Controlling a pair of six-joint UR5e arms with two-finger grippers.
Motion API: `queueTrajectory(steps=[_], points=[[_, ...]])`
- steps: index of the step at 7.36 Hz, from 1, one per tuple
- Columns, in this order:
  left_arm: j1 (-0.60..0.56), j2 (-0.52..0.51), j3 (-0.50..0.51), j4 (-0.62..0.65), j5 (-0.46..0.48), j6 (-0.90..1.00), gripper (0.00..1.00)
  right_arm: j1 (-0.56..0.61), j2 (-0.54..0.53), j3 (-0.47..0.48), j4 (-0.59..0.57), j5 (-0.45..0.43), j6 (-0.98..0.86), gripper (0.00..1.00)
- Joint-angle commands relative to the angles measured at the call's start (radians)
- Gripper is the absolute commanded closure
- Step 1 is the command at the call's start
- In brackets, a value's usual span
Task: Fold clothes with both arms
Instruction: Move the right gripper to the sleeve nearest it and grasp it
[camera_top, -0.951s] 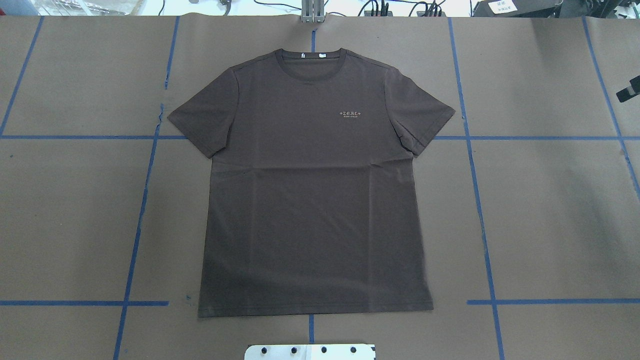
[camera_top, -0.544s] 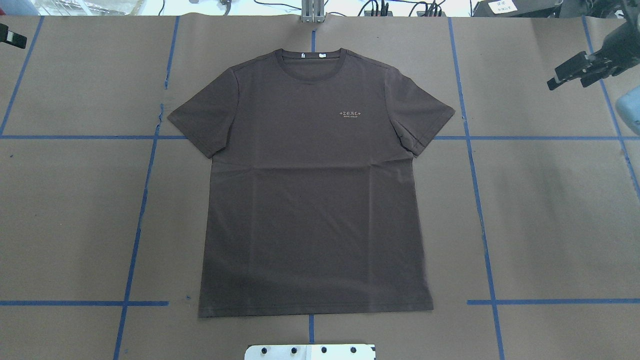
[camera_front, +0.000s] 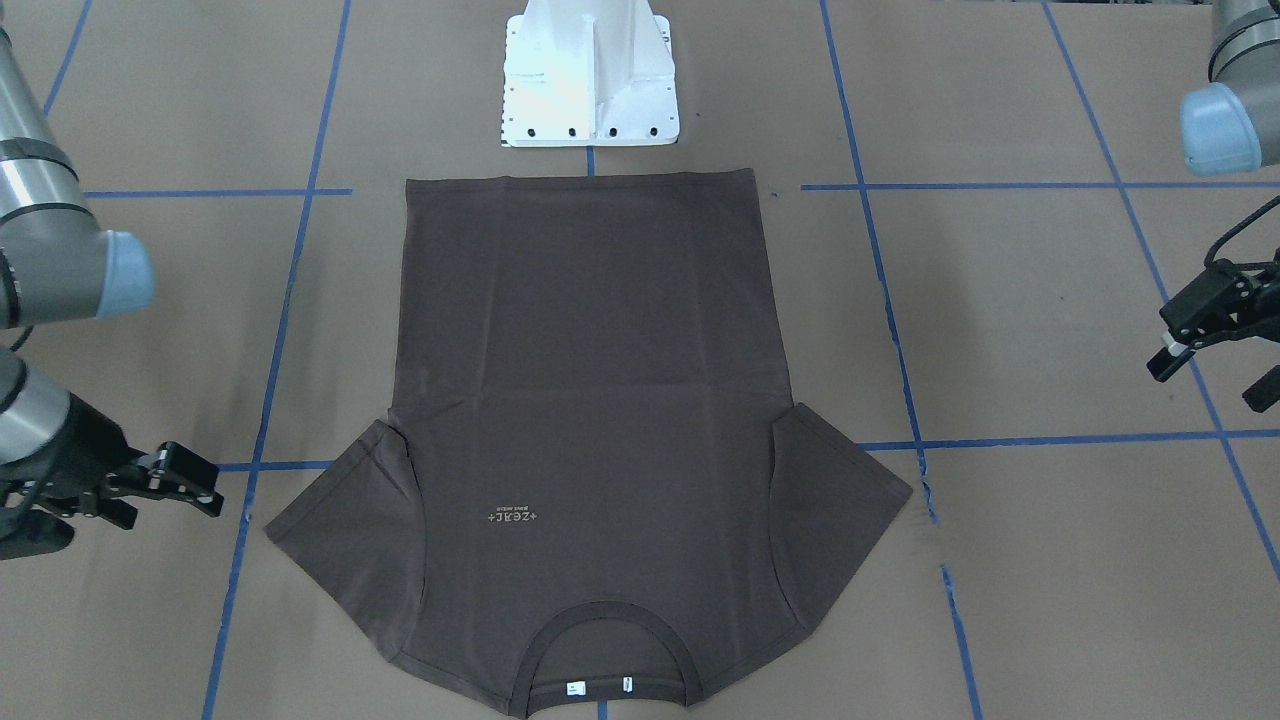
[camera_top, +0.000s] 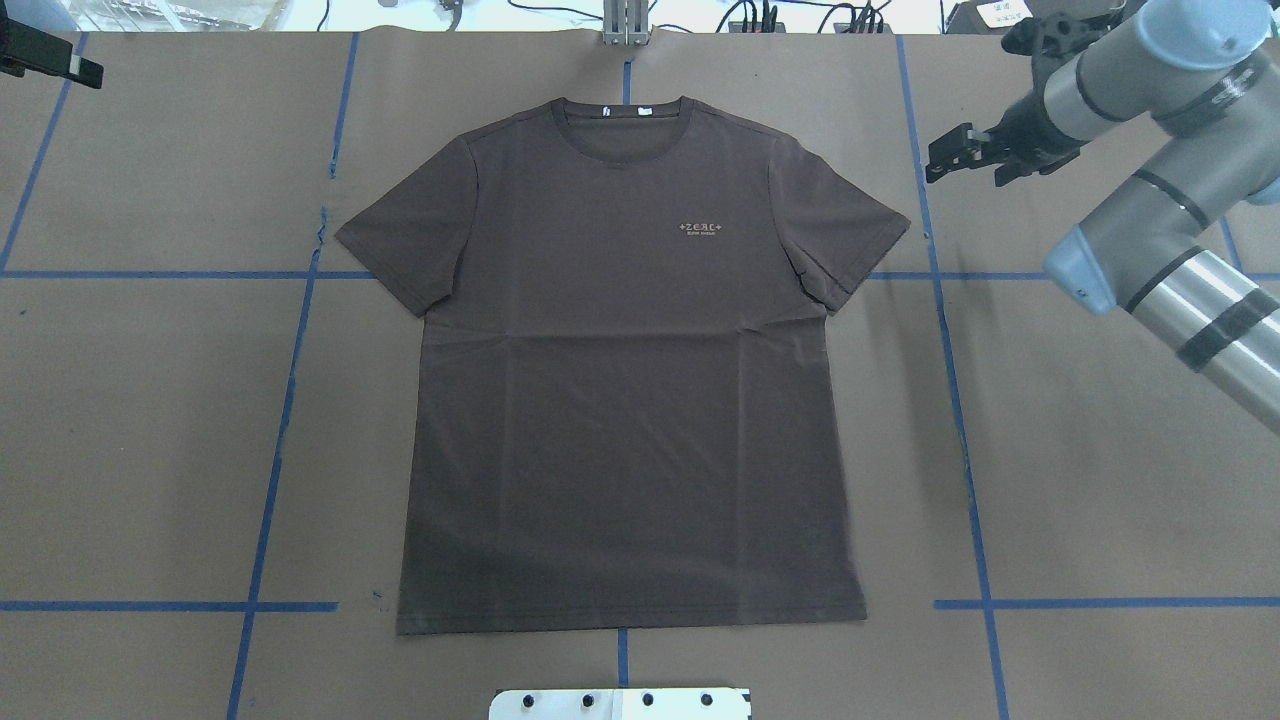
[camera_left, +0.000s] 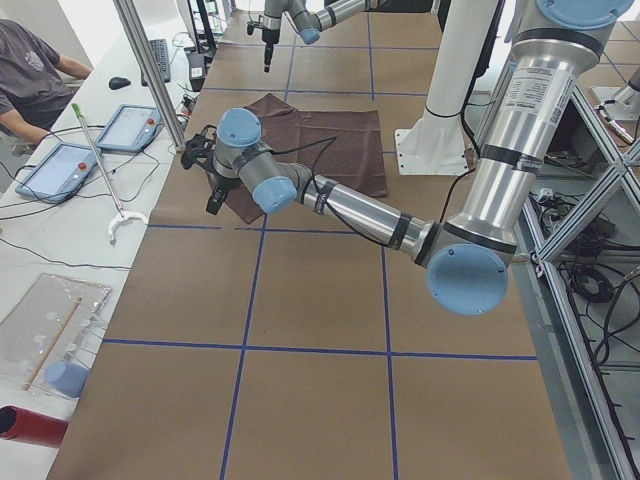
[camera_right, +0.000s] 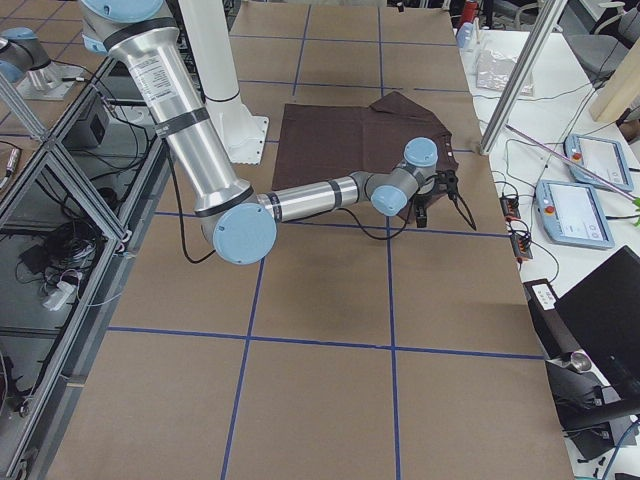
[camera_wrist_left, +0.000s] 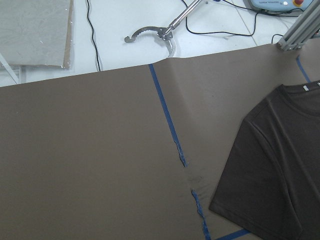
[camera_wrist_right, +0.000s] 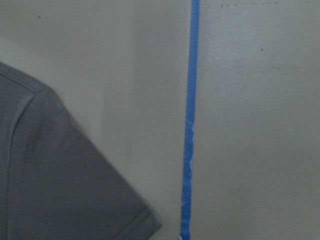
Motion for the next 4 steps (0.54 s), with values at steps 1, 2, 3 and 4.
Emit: queueTrajectory(steps=[1, 2, 3, 4], points=[[0.006, -0.008, 0.010, -0.001, 0.005, -0.013, 0.00, -0.081, 0.041, -0.051, 0.009, -0.117, 0.034, 0.00], [0.007, -0.009, 0.008, -0.003, 0.005, -0.015, 0.00, -0.082, 0.040, -0.060, 0.009, -0.116, 0.034, 0.00], [0.007, -0.010, 0.010, -0.001, 0.007, -0.019, 0.00, -0.093, 0.043, -0.083, 0.009, -0.117, 0.032, 0.00], [0.009, -0.014, 0.011, 0.000, 0.007, -0.021, 0.00, -0.101, 0.049, -0.094, 0.008, -0.121, 0.032, 0.00]])
